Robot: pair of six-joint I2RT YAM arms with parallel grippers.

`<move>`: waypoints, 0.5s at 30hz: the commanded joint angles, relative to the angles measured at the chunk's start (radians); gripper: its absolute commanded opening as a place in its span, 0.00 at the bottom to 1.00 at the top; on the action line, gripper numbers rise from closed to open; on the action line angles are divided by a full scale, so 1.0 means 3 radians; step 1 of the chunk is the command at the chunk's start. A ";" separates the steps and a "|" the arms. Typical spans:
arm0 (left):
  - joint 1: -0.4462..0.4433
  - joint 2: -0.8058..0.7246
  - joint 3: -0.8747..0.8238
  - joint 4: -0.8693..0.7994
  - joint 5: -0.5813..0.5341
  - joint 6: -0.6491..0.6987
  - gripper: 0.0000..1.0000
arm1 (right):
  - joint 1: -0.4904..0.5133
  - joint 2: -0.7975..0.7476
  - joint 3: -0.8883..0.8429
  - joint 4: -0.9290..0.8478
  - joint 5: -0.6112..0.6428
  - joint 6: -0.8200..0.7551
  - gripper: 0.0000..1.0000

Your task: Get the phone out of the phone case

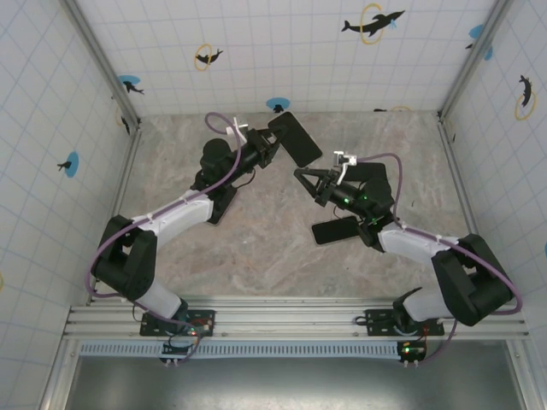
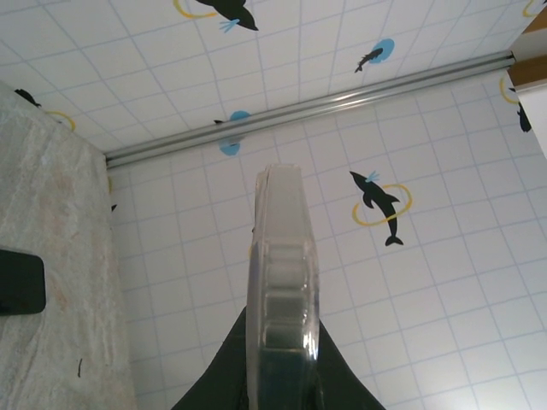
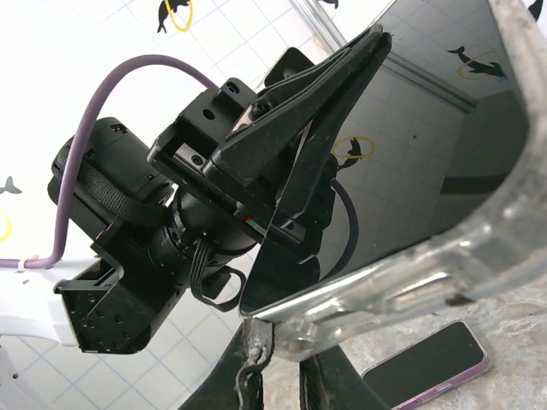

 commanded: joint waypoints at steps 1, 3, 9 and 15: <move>-0.0103 -0.0117 0.0137 0.0082 0.0301 -0.0040 0.00 | -0.0093 0.0075 0.0182 -0.0149 0.0122 -0.0090 0.09; -0.0101 -0.0121 0.0126 0.0118 0.0310 -0.0058 0.00 | -0.0102 0.0102 0.0204 -0.0129 0.0101 -0.0026 0.09; -0.0105 -0.0117 0.0202 0.0104 0.0357 -0.0019 0.00 | -0.0118 0.0119 0.0228 -0.0414 0.0130 0.0003 0.09; -0.0022 -0.0096 0.0280 -0.0182 0.0425 0.0124 0.00 | -0.0189 0.0050 0.0367 -0.0846 -0.0042 -0.0199 0.11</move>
